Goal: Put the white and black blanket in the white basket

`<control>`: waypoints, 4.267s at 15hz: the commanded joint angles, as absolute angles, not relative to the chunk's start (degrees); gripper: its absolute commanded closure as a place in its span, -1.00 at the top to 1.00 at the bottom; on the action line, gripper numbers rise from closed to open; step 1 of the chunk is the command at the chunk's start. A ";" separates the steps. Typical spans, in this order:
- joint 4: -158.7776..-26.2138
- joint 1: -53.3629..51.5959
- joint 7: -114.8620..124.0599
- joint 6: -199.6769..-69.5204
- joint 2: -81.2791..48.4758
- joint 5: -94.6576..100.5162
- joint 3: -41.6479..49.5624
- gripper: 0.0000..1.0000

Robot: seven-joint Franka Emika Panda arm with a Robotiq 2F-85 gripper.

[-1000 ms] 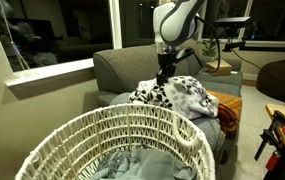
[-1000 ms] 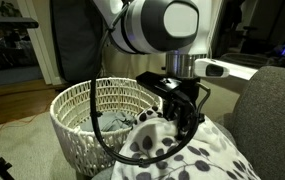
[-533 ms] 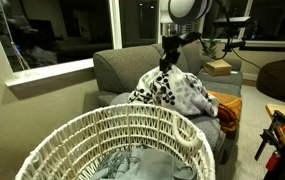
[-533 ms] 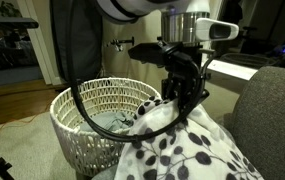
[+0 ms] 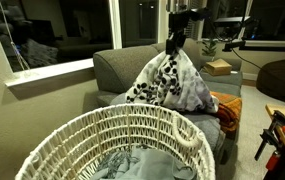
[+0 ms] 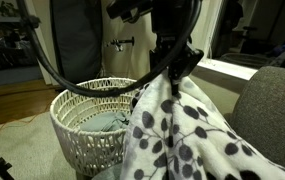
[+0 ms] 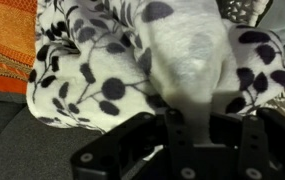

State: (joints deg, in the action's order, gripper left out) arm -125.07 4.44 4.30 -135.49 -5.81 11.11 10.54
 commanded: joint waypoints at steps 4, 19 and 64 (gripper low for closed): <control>-126.59 4.40 -2.41 -129.47 3.92 9.45 7.13 -0.96; -121.14 1.37 -12.99 -118.00 11.02 5.99 1.93 -0.96; -84.97 -14.40 -24.29 -93.69 3.92 8.11 -15.54 -0.96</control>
State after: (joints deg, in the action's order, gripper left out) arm -90.38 -13.19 -25.11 -96.44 5.63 6.64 -14.72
